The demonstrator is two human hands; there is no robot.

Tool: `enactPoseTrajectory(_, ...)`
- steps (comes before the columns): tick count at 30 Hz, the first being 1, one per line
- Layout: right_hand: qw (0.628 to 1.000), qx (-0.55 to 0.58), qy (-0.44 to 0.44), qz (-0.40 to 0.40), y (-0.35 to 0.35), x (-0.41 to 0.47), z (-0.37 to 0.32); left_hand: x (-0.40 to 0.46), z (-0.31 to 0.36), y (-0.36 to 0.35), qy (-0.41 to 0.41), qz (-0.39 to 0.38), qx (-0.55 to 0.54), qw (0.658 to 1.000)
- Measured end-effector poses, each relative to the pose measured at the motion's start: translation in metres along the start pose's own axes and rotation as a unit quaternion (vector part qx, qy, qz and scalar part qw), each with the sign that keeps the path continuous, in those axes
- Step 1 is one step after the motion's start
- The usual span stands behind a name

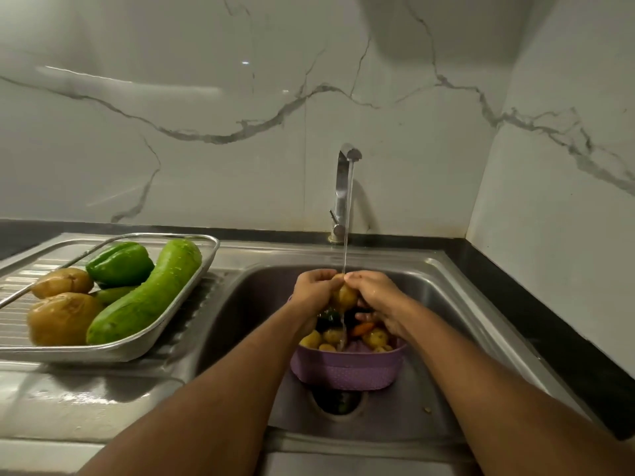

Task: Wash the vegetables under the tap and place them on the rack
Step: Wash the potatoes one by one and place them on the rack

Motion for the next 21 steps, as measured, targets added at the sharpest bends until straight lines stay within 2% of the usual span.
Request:
enactPoseTrajectory(3, 1.0, -0.004, 0.0, 0.014, -0.01, -0.001, -0.009, 0.001, 0.004, -0.005, -0.013, -0.001, -0.055, 0.998)
enactPoseTrajectory(6, 0.999, 0.05, -0.02, 0.009, -0.02, 0.003, -0.012, 0.003, 0.003, -0.008, 0.001, 0.006, -0.089, 0.996)
enactPoseTrajectory(9, 0.992, 0.113, -0.035, 0.049, -0.029, 0.01, -0.011, 0.008, -0.002, -0.009, -0.001, 0.005, -0.064, 0.998)
enactPoseTrajectory(12, 0.98, 0.157, -0.047, 0.109, -0.038, 0.018, -0.007, 0.008, -0.008, -0.016, 0.006, -0.04, -0.043, 0.998)
enactPoseTrajectory(15, 0.974, 0.182, -0.051, 0.127, -0.034, 0.024, -0.009, 0.006, -0.011, -0.03, 0.021, -0.066, -0.043, 0.997)
enactPoseTrajectory(18, 0.963, 0.207, -0.08, 0.153, -0.032, 0.021, -0.007, 0.006, -0.011, -0.041, -0.001, -0.055, -0.044, 0.998)
enactPoseTrajectory(21, 0.97, 0.192, -0.049, 0.144, -0.034, 0.02, -0.008, 0.005, -0.011, -0.042, -0.043, -0.025, -0.022, 0.999)
Point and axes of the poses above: each hand's wrist, its own x-axis towards the middle knuckle, its own y-axis out of the back of the hand, z = x × y, the point moved 1 cm from there along x, towards the middle knuckle, and after that the axes turned 3 degrees about -x, right-handed, at the moved point
